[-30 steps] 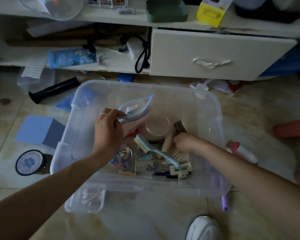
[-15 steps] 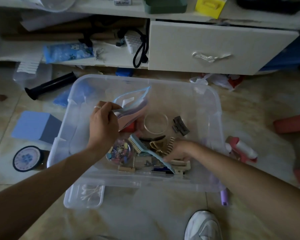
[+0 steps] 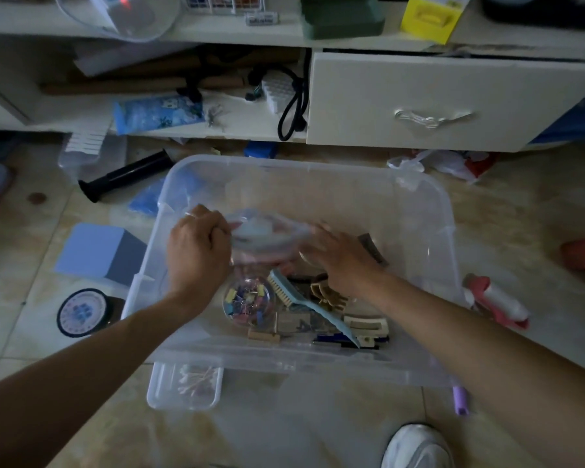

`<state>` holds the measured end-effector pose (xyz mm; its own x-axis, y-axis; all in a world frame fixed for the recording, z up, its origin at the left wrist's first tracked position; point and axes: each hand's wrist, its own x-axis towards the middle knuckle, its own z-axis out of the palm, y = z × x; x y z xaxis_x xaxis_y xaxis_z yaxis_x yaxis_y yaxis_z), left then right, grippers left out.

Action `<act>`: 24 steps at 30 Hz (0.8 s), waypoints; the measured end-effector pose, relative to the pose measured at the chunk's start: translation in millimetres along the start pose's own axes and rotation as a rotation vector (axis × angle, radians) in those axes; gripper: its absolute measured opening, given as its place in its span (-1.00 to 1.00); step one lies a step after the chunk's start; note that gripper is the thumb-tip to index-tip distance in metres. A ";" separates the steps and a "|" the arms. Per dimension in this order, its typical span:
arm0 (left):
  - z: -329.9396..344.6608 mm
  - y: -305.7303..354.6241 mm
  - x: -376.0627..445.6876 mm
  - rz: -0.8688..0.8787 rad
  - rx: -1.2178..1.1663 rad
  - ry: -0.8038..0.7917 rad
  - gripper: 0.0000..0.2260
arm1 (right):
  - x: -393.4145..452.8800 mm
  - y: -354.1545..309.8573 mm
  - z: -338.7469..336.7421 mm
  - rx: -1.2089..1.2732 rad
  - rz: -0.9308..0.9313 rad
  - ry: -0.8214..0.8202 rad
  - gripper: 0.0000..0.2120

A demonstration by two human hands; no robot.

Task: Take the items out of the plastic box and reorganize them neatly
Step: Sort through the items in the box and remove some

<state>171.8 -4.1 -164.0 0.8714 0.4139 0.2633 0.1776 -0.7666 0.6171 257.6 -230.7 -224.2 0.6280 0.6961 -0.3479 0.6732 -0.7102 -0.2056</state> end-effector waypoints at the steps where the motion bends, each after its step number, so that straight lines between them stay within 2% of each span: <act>1: 0.1 -3.1 -5.8 0.016 0.024 -0.085 -0.80 | 1.1 -2.8 -0.1 -0.002 -0.008 -0.059 -0.31; 4: 6.1 -11.9 -24.2 0.107 0.080 -0.438 -0.79 | -1.2 -1.8 9.7 0.043 0.047 -0.045 -0.56; 6: 9.2 -16.6 -31.9 0.129 0.090 -0.579 -0.79 | 0.3 -3.8 12.7 -0.145 0.127 -0.041 -0.65; 9: 6.1 -16.2 -33.2 0.122 0.113 -0.593 -0.77 | 13.3 -15.4 1.7 -0.170 0.311 0.021 -0.73; 11: 5.6 -16.4 -32.4 0.113 0.136 -0.625 -0.75 | 28.3 -30.1 -10.8 -0.157 0.264 0.118 -0.75; 13: 6.1 -17.7 -32.0 0.096 0.160 -0.660 -0.74 | 48.0 -48.5 -17.8 -0.025 0.118 0.212 -0.67; 14: 6.6 -18.1 -32.5 0.087 0.175 -0.675 -0.74 | 59.1 -57.1 -17.6 0.068 0.043 0.191 -0.53; 16: 7.7 -19.2 -35.5 0.085 0.203 -0.707 -0.74 | 83.6 -69.4 -8.7 0.109 -0.057 0.023 -0.28; 17: 7.6 -19.2 -37.1 0.087 0.218 -0.726 -0.74 | 93.3 -73.8 -2.9 0.068 -0.078 -0.047 -0.23; 19: 6.0 -20.1 -38.2 0.077 0.231 -0.753 -0.74 | 104.3 -78.9 9.6 -0.014 -0.071 -0.077 -0.22; 24: 2.4 -26.2 -37.4 0.063 0.269 -0.777 -0.75 | 73.9 -76.8 13.4 -0.118 -0.010 0.046 -0.31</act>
<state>135.7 -0.6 -191.8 0.9340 -0.0161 -0.3570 0.1349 -0.9092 0.3939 247.1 -126.1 -246.4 0.6362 0.7092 -0.3038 0.7192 -0.6877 -0.0993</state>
